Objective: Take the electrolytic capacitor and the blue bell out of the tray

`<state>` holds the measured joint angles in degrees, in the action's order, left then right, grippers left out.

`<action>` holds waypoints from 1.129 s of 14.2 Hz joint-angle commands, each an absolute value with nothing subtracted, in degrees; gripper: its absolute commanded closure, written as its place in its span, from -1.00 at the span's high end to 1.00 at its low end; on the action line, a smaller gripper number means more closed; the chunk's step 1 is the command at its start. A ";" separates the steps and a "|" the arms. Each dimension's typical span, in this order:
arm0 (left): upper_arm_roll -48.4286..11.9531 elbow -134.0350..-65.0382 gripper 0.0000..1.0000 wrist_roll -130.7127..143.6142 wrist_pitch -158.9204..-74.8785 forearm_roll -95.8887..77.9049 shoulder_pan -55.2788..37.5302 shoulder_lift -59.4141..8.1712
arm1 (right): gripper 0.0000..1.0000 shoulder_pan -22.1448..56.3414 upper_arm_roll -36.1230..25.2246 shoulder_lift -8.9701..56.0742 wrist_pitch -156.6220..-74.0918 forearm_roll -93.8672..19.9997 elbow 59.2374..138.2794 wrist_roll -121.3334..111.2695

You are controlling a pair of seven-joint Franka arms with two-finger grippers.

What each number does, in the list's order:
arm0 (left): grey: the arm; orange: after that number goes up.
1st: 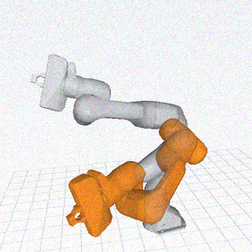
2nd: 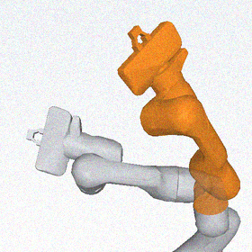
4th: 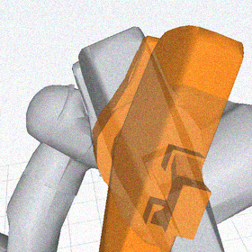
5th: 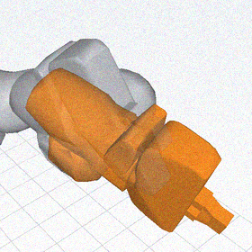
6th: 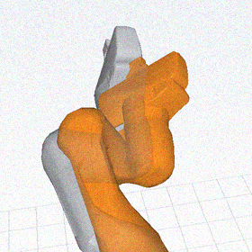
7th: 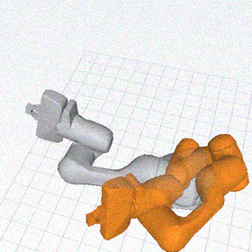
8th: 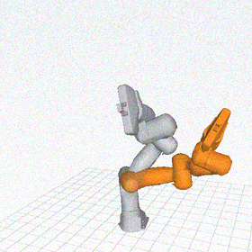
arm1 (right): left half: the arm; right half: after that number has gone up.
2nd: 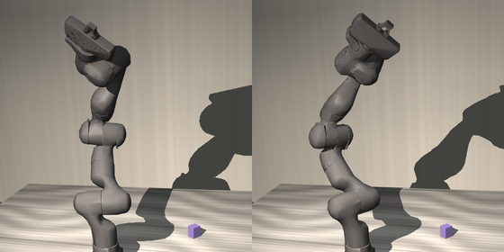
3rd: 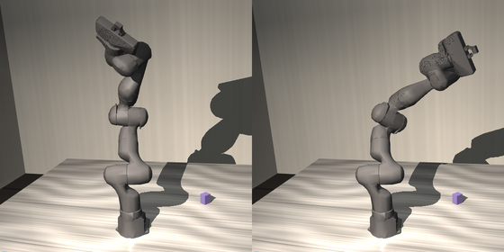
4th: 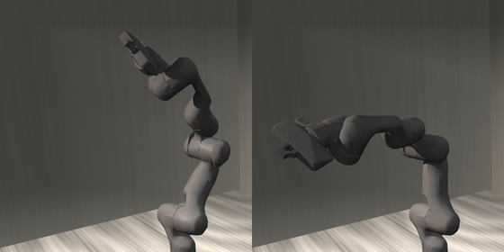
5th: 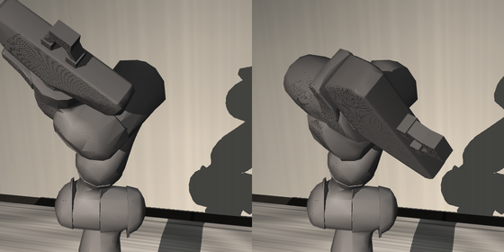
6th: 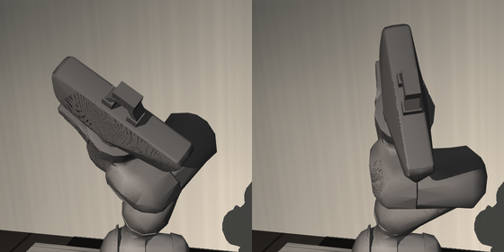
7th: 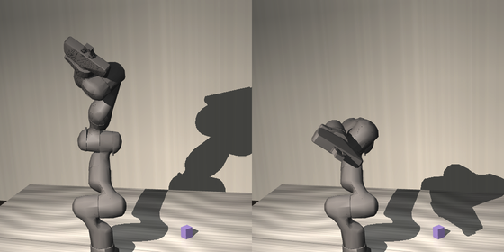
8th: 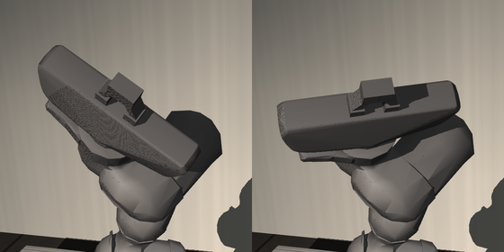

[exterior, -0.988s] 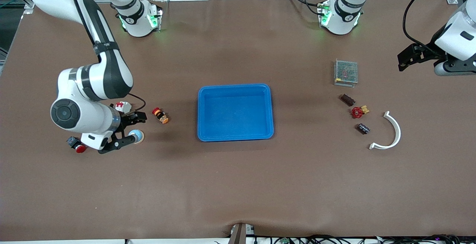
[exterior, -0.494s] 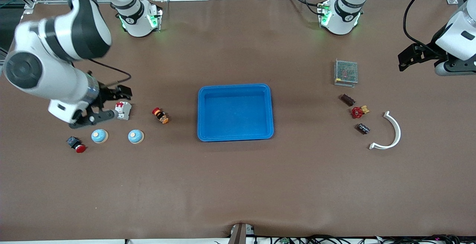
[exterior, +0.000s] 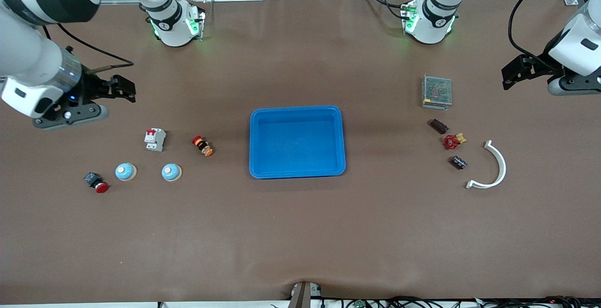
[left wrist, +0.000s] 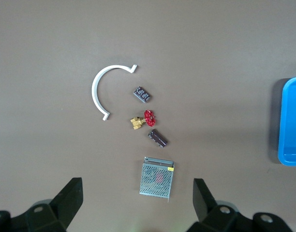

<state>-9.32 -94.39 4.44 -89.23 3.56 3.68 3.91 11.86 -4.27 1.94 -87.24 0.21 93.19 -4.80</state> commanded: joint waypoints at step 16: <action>-9.40 -92.72 1.00 4.04 -87.98 3.16 3.60 2.90 | 1.00 2.29 -3.60 -2.64 -86.75 1.14 92.11 -3.96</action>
